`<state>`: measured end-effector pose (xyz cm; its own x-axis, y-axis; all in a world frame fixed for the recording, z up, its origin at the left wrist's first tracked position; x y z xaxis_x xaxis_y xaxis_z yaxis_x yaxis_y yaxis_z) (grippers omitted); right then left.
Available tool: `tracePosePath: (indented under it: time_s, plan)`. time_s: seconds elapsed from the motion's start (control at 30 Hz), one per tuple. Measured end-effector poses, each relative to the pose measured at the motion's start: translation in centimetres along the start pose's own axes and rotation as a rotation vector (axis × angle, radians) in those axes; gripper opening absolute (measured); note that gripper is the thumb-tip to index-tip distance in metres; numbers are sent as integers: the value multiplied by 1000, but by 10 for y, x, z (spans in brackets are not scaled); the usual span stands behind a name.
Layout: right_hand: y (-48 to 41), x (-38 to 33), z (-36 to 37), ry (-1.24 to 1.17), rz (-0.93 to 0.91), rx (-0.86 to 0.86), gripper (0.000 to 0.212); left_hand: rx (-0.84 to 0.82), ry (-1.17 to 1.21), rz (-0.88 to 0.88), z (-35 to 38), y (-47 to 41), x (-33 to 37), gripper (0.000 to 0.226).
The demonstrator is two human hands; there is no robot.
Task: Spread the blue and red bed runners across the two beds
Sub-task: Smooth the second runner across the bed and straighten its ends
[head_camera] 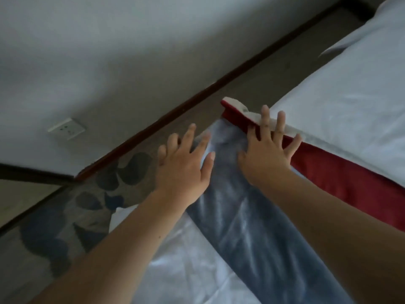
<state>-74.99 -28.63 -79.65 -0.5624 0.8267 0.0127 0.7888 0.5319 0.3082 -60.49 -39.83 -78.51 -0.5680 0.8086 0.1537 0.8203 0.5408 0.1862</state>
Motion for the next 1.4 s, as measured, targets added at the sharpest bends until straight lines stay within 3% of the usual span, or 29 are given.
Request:
tracePosePath:
  time_s: [0.13,0.4,0.6,0.7,0.8,0.87,0.9,0.97,1.0,1.13,1.23,1.3,1.4]
  plan:
    - [11,2,38,-69,159,-61,63,-85,102,-3,43,18,-2,58]
    - [-2,6,31,-108,112,-127,63,-174,200,66,50,44,20,79]
    - [-20,39,9,-181,177,-144,93,-155,418,-228,54,43,-25,71]
    - [-26,51,-1,-133,254,-78,98,-169,501,-178,55,48,-34,66]
    - [-12,29,-2,37,28,110,84,-104,588,-223,52,45,-32,48]
    - [11,10,12,57,-209,99,74,-19,806,-435,52,42,-31,37]
    - [22,3,21,49,-273,49,71,31,1011,-633,47,41,-30,34]
    - [34,-3,36,25,-275,-39,69,2,1454,-989,35,39,-33,31]
    - [35,-3,40,10,-256,-50,69,-67,1594,-1044,31,38,-36,29]
    - [27,-7,39,14,-208,-81,71,-229,1650,-765,22,33,-52,42]
    - [26,-12,34,34,-194,-119,71,-303,1749,-534,22,37,-62,36]
    - [26,-15,32,51,-191,-137,70,-247,1465,-429,22,36,-61,29]
    - [27,-20,30,78,-169,-144,67,60,1022,-200,17,33,-58,9]
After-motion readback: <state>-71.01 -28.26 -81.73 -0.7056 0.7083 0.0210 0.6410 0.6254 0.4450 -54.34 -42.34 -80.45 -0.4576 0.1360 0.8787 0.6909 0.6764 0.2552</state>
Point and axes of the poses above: each hand's wrist, its own y-axis away from the middle knuckle, its own z-axis out of the palm, x = y × z, the point moved 1 cm from there along -y, towards the middle knuckle, and after that the axes turned 2 degrees about x, right-handed, at the moved point
